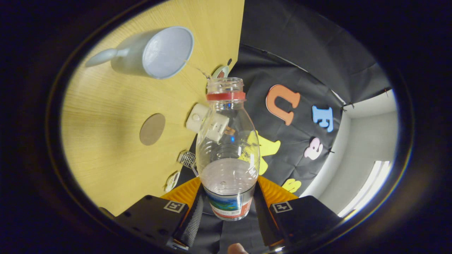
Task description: Take the bottle from table, then pour the juice into the cup, finally place the bottle on the coaster
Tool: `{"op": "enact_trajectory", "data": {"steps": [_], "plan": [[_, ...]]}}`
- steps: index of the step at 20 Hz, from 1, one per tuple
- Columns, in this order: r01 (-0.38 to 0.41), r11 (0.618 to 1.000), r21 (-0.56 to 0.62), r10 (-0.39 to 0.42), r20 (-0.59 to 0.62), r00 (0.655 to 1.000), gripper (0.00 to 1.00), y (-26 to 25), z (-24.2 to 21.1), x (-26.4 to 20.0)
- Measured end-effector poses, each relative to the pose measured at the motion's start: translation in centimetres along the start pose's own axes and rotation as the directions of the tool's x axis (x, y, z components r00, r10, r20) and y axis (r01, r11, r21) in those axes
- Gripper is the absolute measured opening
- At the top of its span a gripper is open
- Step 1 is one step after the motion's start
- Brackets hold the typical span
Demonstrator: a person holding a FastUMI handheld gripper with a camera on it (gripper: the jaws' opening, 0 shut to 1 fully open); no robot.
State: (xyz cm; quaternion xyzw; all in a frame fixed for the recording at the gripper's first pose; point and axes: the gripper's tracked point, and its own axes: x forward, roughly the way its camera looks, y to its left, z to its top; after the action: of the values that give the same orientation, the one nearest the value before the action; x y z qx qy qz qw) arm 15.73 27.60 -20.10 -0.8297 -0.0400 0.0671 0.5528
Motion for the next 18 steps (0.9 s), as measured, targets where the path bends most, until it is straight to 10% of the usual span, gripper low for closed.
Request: {"op": "enact_trajectory", "data": {"steps": [18], "plan": [[0.007,0.998,-0.057,-0.007,-0.012,1.0,0.74,-1.2,0.2,-0.5]]}}
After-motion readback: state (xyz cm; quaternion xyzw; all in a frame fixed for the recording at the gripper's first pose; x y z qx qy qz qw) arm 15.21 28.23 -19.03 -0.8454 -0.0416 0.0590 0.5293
